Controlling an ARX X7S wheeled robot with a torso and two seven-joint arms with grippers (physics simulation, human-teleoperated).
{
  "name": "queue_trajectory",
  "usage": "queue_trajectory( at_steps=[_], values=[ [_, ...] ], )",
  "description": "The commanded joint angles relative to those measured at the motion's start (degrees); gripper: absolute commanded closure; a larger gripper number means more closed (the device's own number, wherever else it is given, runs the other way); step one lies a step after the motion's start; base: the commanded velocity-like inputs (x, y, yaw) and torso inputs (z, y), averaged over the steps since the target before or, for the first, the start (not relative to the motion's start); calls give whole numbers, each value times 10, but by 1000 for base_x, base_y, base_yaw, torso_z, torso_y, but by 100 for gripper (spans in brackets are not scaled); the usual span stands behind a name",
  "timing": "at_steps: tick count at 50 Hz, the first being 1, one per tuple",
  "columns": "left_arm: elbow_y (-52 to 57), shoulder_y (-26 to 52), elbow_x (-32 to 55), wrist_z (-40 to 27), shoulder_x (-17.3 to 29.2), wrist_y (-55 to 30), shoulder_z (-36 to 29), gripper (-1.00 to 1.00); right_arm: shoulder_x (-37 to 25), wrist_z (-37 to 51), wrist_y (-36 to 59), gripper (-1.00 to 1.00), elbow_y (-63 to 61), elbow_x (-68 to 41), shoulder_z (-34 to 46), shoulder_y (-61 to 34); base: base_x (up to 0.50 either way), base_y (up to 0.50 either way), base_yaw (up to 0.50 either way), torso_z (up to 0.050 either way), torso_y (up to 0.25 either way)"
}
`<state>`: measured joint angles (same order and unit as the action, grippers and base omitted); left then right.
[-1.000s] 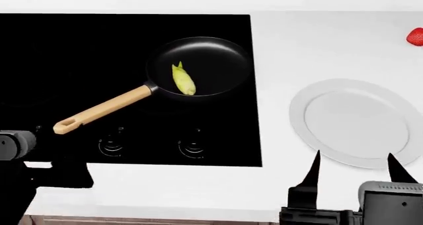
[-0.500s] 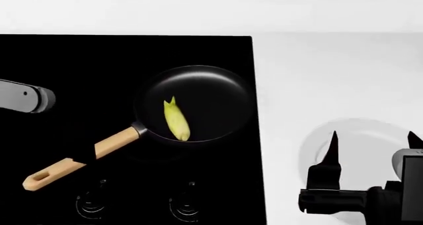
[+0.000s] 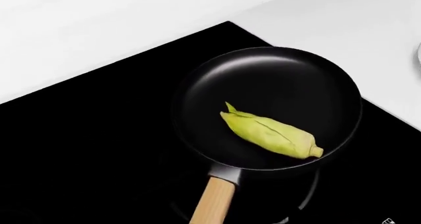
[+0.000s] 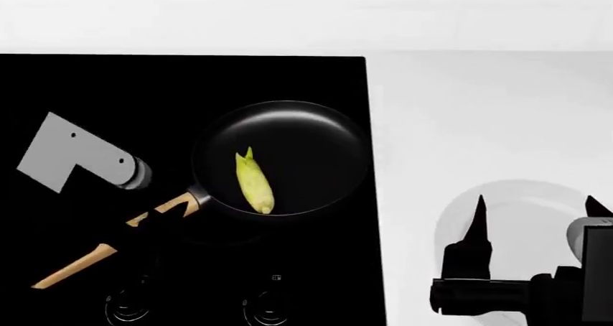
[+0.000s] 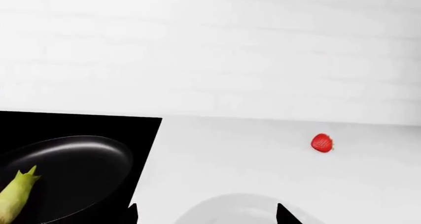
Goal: Pick up the pan and dump the vegetables in it onto the plate. Then return the pan to the stove.
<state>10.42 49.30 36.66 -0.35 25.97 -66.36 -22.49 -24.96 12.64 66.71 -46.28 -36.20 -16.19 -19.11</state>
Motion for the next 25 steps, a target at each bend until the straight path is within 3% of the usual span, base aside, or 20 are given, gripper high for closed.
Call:
queue_trajectory(
  at_steps=[1,25],
  values=[
    [-153,65,-58,57,-29,65,-84,-100,0,-3,-10,-100,7,1,5,13,0,0,0,0,0],
    [-384,114,-129,138,-98,149,-201,-100,8,-13,-54,-100,35,11,23,42,0,0,0,0,0]
  ],
)
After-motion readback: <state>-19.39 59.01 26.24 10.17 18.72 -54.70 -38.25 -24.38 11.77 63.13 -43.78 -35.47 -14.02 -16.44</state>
